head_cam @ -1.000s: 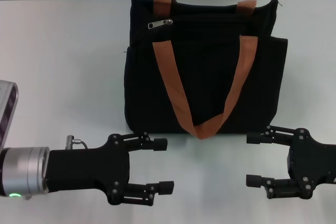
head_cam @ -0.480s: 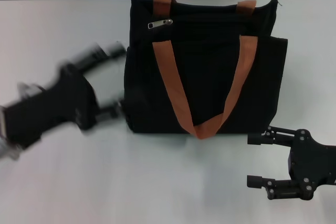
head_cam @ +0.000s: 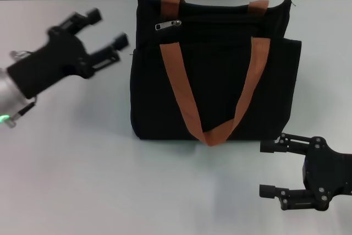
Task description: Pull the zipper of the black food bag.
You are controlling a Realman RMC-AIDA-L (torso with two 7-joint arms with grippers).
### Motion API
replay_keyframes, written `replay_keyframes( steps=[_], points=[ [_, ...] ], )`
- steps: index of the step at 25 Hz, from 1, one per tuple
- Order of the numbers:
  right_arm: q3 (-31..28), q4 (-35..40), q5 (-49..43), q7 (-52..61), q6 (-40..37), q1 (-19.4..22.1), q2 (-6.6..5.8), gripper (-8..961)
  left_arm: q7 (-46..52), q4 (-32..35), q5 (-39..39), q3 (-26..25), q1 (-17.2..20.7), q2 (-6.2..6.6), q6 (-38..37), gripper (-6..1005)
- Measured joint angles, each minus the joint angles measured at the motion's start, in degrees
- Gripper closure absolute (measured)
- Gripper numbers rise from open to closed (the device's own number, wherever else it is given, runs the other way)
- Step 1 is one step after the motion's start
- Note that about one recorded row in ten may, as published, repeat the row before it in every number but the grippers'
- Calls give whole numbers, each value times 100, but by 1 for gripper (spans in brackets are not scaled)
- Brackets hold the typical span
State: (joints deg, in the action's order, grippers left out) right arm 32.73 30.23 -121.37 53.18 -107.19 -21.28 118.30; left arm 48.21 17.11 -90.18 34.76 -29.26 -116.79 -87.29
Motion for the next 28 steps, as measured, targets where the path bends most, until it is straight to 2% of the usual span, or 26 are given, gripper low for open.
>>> replay_keyframes(
  steps=[5, 10, 19, 20, 24, 25, 28],
  points=[
    [1, -9, 0, 0, -4, 1, 0, 153, -17, 158, -584, 296, -362, -137, 617, 227],
    [10, -9, 0, 0, -11, 1, 0, 153, -94, 124, -695, 407, -658, -188, 1305, 234],
    [-21, -9, 0, 0, -25, 7, 9, 152, -232, 140, -652, 376, -689, -194, 1228, 248],
    [-20, -9, 5, 0, -25, 9, 15, 152, -430, 93, -68, 355, -530, -195, 1015, 249],
    [-64, -35, 63, 0, -81, 0, 41, 152, -430, 93, -68, 355, -530, -195, 1015, 359],
    [-94, -54, 113, 31, -138, -17, 49, 152, -652, 71, 94, 359, -391, -198, 818, 387],
    [-139, -104, 328, 170, -292, -53, 54, 152, -690, 36, 128, 400, -337, -204, 584, 542]
  ],
)
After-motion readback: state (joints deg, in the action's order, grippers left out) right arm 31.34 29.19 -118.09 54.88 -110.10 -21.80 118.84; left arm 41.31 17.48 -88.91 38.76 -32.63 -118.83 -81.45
